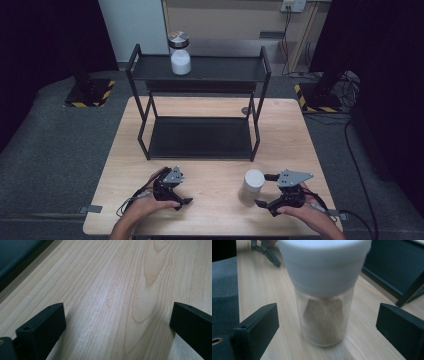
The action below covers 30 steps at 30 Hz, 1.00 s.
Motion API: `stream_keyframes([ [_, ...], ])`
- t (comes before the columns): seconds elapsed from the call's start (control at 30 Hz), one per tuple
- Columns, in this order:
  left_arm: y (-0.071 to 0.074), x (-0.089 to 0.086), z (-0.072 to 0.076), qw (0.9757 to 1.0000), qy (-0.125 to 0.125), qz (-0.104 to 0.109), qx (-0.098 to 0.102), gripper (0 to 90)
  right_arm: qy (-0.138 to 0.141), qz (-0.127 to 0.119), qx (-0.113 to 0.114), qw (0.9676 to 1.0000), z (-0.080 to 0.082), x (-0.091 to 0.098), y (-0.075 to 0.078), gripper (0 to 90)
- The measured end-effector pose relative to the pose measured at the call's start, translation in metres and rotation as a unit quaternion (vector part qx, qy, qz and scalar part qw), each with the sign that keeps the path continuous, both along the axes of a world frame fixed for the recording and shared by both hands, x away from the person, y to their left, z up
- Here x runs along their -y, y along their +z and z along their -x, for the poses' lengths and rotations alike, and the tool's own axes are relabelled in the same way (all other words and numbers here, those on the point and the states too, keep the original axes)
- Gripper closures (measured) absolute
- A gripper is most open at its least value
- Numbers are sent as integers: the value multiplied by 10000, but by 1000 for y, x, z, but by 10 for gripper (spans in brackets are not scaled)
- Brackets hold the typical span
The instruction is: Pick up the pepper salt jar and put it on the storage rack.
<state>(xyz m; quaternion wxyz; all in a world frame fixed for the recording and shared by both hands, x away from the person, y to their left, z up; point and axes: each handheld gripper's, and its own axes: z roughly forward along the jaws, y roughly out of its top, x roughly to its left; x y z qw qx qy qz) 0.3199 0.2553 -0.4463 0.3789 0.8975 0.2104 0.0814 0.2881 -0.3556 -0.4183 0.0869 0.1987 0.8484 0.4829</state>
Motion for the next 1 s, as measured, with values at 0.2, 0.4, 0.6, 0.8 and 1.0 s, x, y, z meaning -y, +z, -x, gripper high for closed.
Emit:
stream_keyframes([
  [0.2,0,0,0,10000,-2,-2,1,0,53,-93,40,9999,1,-8,0,62],
  [0.4,0,0,0,10000,-2,-3,1,0,64,-138,46,9999,2,-14,-2,95],
  [0.6,0,0,0,10000,-3,-2,1,0,-47,-273,82,9996,3,-15,-2,124],
  [0.8,0,0,0,10000,-2,-2,0,0,-73,-359,87,9993,4,-15,-3,171],
  [1.0,0,0,0,10000,-3,-2,1,0,-161,-502,86,9986,4,-14,-3,226],
])
